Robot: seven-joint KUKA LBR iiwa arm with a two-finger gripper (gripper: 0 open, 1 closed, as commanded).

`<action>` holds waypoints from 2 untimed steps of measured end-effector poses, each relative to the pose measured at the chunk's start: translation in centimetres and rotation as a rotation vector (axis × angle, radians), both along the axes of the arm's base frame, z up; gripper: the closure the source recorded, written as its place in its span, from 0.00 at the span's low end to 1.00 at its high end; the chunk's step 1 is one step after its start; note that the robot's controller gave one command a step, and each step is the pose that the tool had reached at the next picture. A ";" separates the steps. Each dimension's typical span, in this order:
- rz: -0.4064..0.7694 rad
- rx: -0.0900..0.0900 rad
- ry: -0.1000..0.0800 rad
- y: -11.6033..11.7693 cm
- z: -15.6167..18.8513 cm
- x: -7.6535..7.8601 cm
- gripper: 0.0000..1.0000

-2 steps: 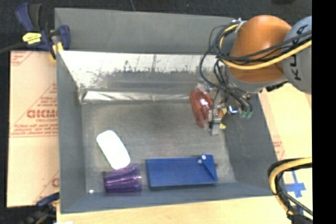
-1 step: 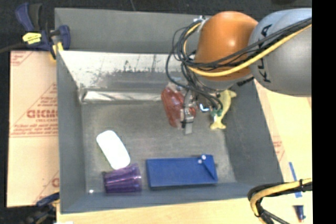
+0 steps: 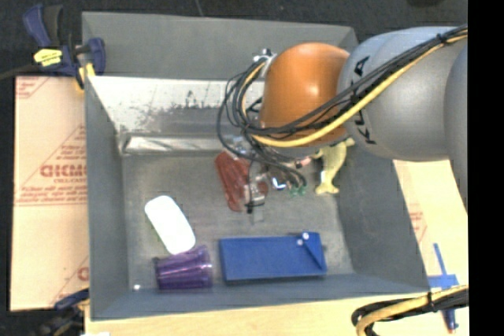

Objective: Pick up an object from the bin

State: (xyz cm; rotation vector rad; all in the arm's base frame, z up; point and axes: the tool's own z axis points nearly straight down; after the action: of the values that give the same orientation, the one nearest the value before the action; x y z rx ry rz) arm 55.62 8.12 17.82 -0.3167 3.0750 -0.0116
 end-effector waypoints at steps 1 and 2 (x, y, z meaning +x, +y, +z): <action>-0.034 0.004 -0.005 -5.0 -0.6 1.9 1.00; 0.017 0.002 0.002 -5.1 -5.1 3.8 1.00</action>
Offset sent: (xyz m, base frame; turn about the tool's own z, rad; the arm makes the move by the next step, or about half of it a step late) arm 0.0369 -0.0482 -0.0496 -0.0197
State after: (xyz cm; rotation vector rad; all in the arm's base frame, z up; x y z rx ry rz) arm 59.40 3.03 12.77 -0.3428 3.0738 -0.0079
